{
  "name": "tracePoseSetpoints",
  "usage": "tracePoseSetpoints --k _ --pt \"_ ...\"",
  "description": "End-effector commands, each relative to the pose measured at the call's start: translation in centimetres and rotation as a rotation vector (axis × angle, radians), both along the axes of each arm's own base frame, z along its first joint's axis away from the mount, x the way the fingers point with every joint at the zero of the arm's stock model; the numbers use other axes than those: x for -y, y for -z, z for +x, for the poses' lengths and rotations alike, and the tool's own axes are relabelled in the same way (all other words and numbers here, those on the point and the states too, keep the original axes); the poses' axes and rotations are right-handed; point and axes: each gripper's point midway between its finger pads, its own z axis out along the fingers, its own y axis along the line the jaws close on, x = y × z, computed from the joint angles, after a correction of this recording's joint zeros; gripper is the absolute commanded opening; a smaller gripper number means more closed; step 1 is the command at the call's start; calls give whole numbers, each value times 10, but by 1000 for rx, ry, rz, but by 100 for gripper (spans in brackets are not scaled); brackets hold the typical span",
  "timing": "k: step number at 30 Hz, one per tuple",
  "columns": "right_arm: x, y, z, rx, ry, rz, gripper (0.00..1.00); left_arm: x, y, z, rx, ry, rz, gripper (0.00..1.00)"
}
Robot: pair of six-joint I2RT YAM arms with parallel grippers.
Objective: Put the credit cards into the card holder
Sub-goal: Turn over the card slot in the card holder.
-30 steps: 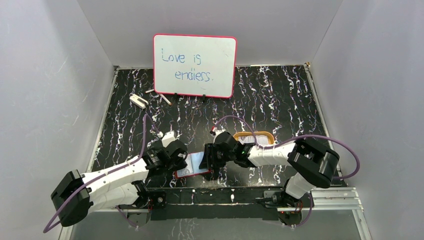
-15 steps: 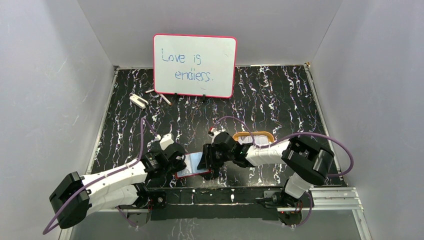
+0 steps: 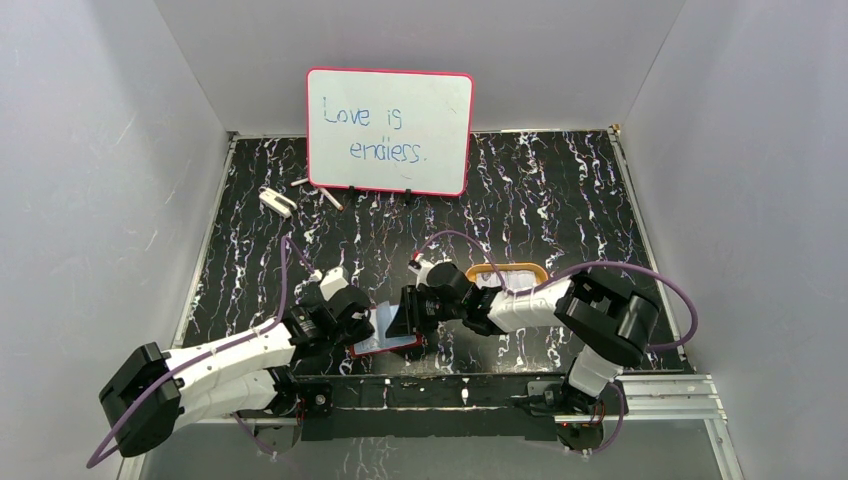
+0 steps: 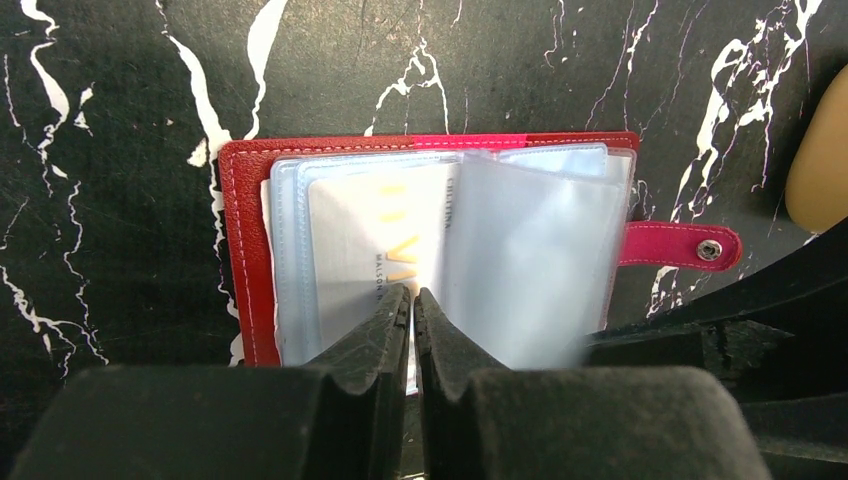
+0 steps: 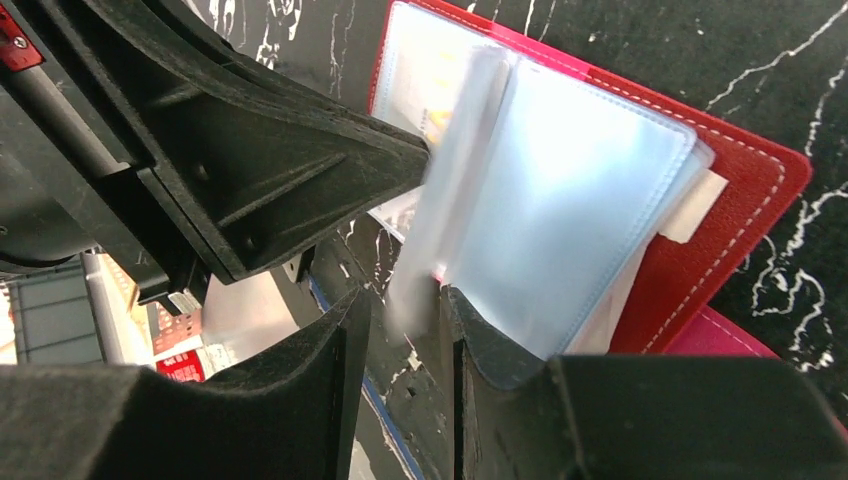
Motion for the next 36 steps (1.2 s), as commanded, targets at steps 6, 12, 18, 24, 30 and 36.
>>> tracePoseSetpoints --k 6,12,18,24,30,36 --pt "-22 -21 4 29 -43 102 43 -28 2 -10 -34 -46 89 9" --pt "-26 -22 5 36 -52 111 44 -33 -22 -2 34 -89 67 22" --pt "-32 -26 8 58 -67 111 26 -38 -36 2 65 -106 78 34" --pt "-32 -21 14 55 -36 70 3 -45 -35 -1 56 -131 90 34" --pt "-8 -14 25 104 43 -58 0 -45 -32 -2 63 -120 73 34" --pt "21 -8 26 117 110 -147 0 -39 -22 -3 45 -97 74 33"
